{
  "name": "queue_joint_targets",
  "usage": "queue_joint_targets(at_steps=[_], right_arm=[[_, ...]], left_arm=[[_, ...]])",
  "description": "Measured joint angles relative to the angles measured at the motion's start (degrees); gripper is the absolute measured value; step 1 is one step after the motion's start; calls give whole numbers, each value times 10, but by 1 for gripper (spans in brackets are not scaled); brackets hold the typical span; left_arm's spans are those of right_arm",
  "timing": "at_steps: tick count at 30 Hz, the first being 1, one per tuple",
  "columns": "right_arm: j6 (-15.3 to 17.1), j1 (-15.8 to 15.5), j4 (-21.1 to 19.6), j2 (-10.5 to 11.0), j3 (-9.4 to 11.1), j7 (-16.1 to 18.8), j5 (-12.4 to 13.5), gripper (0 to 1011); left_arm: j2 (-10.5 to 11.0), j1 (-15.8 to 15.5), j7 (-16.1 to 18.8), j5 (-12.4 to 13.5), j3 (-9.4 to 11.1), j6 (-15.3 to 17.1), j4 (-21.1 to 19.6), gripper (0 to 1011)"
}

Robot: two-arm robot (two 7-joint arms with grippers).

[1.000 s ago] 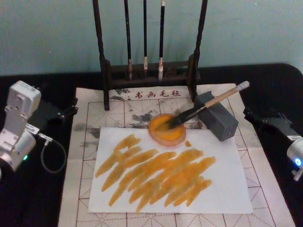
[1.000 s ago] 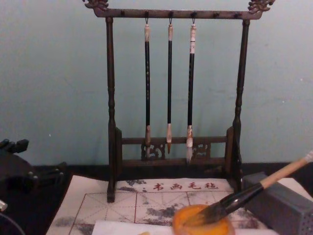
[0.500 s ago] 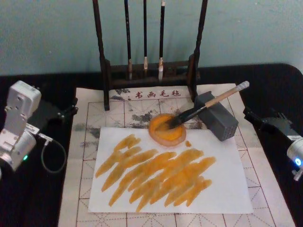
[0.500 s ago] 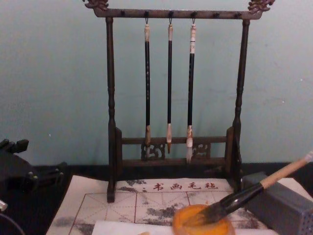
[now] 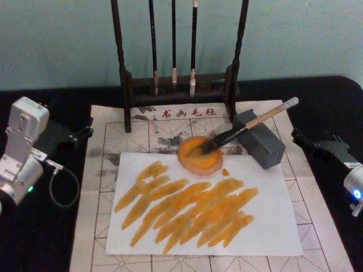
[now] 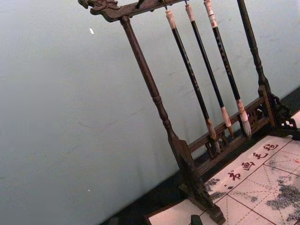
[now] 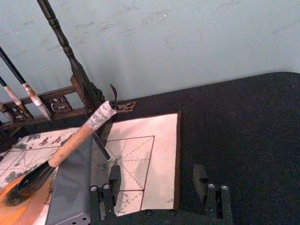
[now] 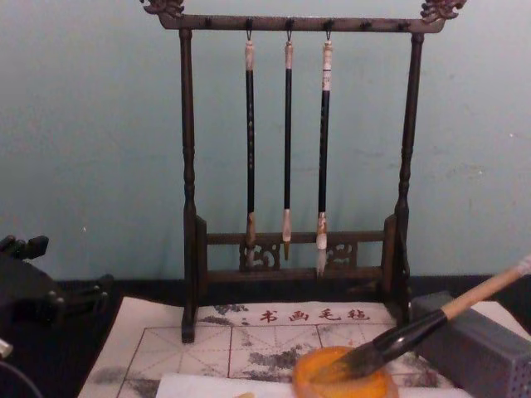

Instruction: Pick up the brush from the inkstone, write on the paper, then place the brush back to its original position.

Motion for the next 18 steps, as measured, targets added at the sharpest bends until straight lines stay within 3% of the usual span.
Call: queue_joint_targets(at_steps=[18], right_arm=[[0,0,0,0,0,0,0,1000]], left_arm=[[0,0,0,0,0,0,0,1001]])
